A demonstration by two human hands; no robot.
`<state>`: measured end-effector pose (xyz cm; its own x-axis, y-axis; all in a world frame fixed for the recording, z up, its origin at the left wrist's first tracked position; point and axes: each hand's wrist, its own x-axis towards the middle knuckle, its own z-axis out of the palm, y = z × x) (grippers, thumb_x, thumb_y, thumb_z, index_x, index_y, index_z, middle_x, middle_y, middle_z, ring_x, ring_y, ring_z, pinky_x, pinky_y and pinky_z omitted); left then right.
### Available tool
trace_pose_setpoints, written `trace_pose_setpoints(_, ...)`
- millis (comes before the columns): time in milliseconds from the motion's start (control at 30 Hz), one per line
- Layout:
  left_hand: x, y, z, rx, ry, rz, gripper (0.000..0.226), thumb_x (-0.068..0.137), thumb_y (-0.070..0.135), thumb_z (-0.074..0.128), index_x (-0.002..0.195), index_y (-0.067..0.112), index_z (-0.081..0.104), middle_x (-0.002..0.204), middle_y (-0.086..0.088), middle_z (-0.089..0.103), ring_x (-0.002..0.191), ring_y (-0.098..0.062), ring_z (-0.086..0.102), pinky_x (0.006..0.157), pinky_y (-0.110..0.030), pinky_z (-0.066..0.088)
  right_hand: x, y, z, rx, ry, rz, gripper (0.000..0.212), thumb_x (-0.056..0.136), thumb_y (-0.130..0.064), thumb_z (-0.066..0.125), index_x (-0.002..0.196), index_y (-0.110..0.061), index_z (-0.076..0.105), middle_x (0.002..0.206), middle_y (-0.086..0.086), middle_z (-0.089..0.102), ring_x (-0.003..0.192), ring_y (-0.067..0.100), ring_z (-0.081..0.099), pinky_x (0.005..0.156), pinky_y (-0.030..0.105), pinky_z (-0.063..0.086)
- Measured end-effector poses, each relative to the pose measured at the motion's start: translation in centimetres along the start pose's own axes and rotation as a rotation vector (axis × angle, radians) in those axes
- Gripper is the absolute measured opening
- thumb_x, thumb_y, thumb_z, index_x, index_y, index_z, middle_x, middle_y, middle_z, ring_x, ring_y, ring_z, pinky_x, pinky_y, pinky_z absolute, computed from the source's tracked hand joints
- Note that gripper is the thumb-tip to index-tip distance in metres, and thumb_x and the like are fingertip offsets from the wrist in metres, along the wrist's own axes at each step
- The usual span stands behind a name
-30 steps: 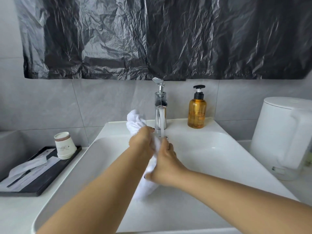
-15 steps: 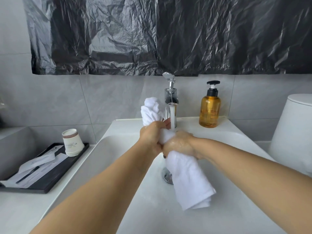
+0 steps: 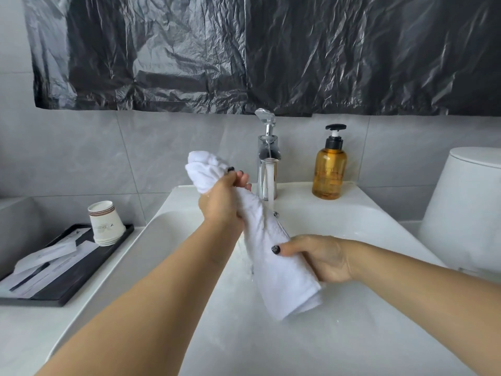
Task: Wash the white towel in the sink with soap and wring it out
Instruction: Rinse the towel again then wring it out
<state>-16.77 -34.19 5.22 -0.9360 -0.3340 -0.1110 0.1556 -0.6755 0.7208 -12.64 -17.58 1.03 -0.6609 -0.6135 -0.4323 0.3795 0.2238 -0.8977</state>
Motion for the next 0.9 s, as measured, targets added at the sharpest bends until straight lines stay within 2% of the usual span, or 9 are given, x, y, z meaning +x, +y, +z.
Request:
trace_pose_setpoints(100,0.7,0.2,-1.0,0.005,0.17,0.035,0.021,0.085,-0.001,0.066,0.067,0.011,0.064,0.057,0.002,0.067,0.06,-0.012,0.066,0.065,-0.028,0.05,-1.3,-1.3,0.6,0.026,0.197,-0.042,0.025,0.083,-0.034,0.071,0.093,-0.011,0.07,0.094,0.009,0.074,0.087,0.023,0.071,0.079,0.03,0.053)
trace_pose_setpoints(200,1.0,0.3,-1.8,0.121,0.283,0.004,0.017,0.079,0.013,0.072,0.064,0.017,0.066,0.068,0.004,0.067,0.064,-0.016,0.062,0.066,-0.027,0.05,-2.1,-2.2,0.8,0.295,0.269,-0.244,0.015,0.077,-0.026,0.069,0.071,-0.014,0.062,0.072,0.006,0.06,0.068,0.019,0.059,0.066,0.029,0.042)
trace_pose_setpoints(267,1.3,0.3,-2.2,0.181,0.312,0.004,0.008,0.079,0.021,0.076,0.079,0.015,0.071,0.08,0.003,0.069,0.074,-0.019,0.066,0.073,-0.031,0.051,-3.0,-2.5,1.4,0.507,0.268,-0.465,0.021,0.062,-0.021,0.075,0.075,-0.01,0.062,0.074,0.008,0.056,0.069,0.02,0.059,0.067,0.03,0.044)
trace_pose_setpoints(367,1.4,0.2,-2.3,0.225,0.319,-0.001,0.038,0.083,0.025,0.074,0.118,0.01,0.064,0.104,0.001,0.071,0.093,-0.019,0.069,0.072,-0.029,0.044,-3.3,-2.9,2.5,0.511,0.25,-0.767,0.038,0.076,0.006,0.061,0.113,0.0,0.059,0.103,0.014,0.062,0.094,0.019,0.063,0.081,0.025,0.054)
trace_pose_setpoints(467,0.8,0.2,-2.1,0.317,0.306,-0.083,0.052,0.089,0.03,0.065,0.134,0.009,0.049,0.124,-0.001,0.062,0.101,-0.022,0.061,0.072,-0.029,0.04,-1.8,-1.9,2.4,-0.063,0.468,-0.87,0.07,0.072,0.001,0.066,0.136,-0.017,0.045,0.139,0.009,0.05,0.116,0.01,0.058,0.087,0.021,0.052)
trace_pose_setpoints(600,-0.4,-0.2,-1.7,0.325,0.185,-0.245,0.032,0.088,0.023,0.062,0.118,0.011,0.056,0.091,-0.007,0.06,0.077,-0.025,0.058,0.085,-0.036,0.051,0.3,-0.5,1.5,-1.312,0.735,-0.61,0.11,0.071,-0.007,0.074,0.155,-0.023,0.005,0.155,-0.004,-0.018,0.131,0.03,0.037,0.104,0.036,0.044)
trace_pose_setpoints(667,-0.9,-0.4,-1.2,0.29,0.162,-0.255,0.021,0.087,0.016,0.061,0.107,0.011,0.056,0.088,-0.009,0.061,0.08,-0.027,0.061,0.093,-0.044,0.054,1.6,-1.0,2.0,-1.606,1.006,-0.656,0.112,0.058,0.001,0.078,0.149,-0.013,0.016,0.148,0.01,0.001,0.115,0.038,0.045,0.094,0.041,0.047)
trace_pose_setpoints(767,-1.4,-0.3,-0.5,0.218,0.119,-0.264,0.008,0.084,0.011,0.059,0.088,0.014,0.054,0.095,-0.009,0.065,0.094,-0.031,0.069,0.095,-0.049,0.055,3.4,-3.0,1.5,-1.788,1.317,-0.742,0.08,0.042,0.004,0.074,0.119,-0.009,0.055,0.114,0.012,0.039,0.09,0.032,0.053,0.075,0.035,0.039)
trace_pose_setpoints(900,-0.8,0.0,-0.3,0.169,0.004,-0.254,0.014,0.08,0.0,0.049,0.084,0.013,0.052,0.08,-0.009,0.07,0.078,-0.026,0.068,0.094,-0.045,0.056,3.0,-4.4,1.1,-1.738,1.126,-0.661,0.06,0.047,-0.023,0.086,0.102,-0.012,0.063,0.094,0.009,0.057,0.083,0.035,0.059,0.064,0.036,0.044)
